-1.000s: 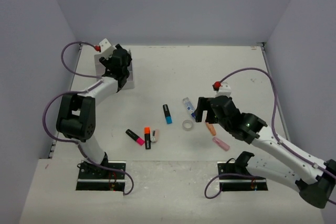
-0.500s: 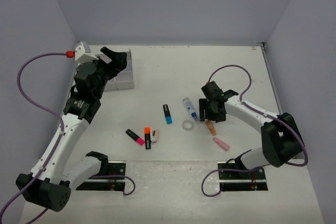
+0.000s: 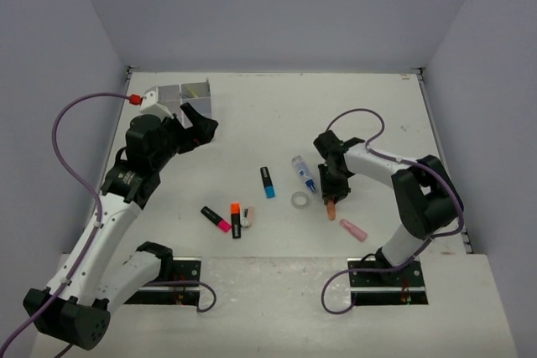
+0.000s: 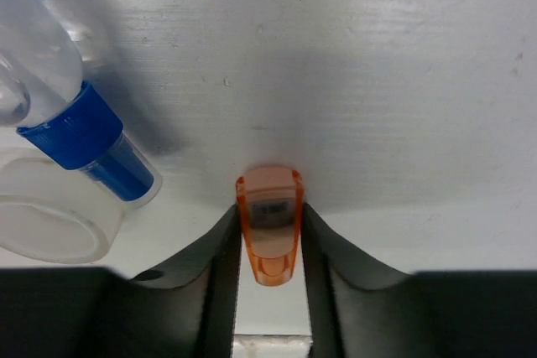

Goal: Sort the stationery into containers
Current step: Pick up the stationery from the center of the board.

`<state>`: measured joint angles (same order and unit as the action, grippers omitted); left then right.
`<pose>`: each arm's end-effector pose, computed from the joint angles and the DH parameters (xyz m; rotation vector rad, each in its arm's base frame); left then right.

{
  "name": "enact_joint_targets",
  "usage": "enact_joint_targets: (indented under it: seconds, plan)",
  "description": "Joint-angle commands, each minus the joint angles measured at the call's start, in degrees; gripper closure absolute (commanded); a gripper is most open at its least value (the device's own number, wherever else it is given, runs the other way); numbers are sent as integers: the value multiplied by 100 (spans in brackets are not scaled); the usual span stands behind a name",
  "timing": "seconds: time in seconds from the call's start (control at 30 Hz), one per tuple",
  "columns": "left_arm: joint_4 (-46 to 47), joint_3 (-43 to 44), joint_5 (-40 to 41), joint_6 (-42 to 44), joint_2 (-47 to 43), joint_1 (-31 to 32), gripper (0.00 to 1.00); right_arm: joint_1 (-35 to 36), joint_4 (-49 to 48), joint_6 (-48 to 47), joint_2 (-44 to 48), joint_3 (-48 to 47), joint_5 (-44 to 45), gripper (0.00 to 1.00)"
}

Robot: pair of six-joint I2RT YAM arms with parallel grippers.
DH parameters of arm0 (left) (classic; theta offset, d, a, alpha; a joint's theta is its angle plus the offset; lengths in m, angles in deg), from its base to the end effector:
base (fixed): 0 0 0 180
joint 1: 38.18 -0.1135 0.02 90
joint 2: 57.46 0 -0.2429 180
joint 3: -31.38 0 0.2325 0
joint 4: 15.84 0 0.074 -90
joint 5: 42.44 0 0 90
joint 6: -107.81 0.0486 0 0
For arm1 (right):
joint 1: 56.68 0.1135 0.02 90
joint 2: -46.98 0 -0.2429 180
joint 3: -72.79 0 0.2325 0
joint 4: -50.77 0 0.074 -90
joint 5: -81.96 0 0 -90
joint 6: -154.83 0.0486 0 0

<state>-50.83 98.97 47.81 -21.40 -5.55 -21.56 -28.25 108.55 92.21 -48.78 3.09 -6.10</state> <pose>0.2010 -0.0598 0.3270 -0.3873 1.9238 -0.6478 0.2350 0.1254 0.1312 -0.0250 3.0305 0.0310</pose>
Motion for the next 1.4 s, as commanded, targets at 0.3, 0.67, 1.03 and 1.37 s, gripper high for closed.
enact_joint_targets:
  seconds: [0.3, 0.67, 1.03, 1.37]
  plan:
    - [687, -298, -1159, 164, 447, 620, 0, 637, -844, -244, 1645, 444, 380, 100]
    - [2383, -489, -3386, -374, 1096, 1736, 1, 3286, -2925, -1701, 3861, 855, 1024, 100]
    - [2540, -485, -3334, -512, 1560, 2364, 27, 3345, -3012, -1864, 3977, 397, 750, 100]
    - [2489, -439, -3125, -486, 1922, 2650, 80, 3348, -2897, -1791, 3878, 174, 1130, 100]
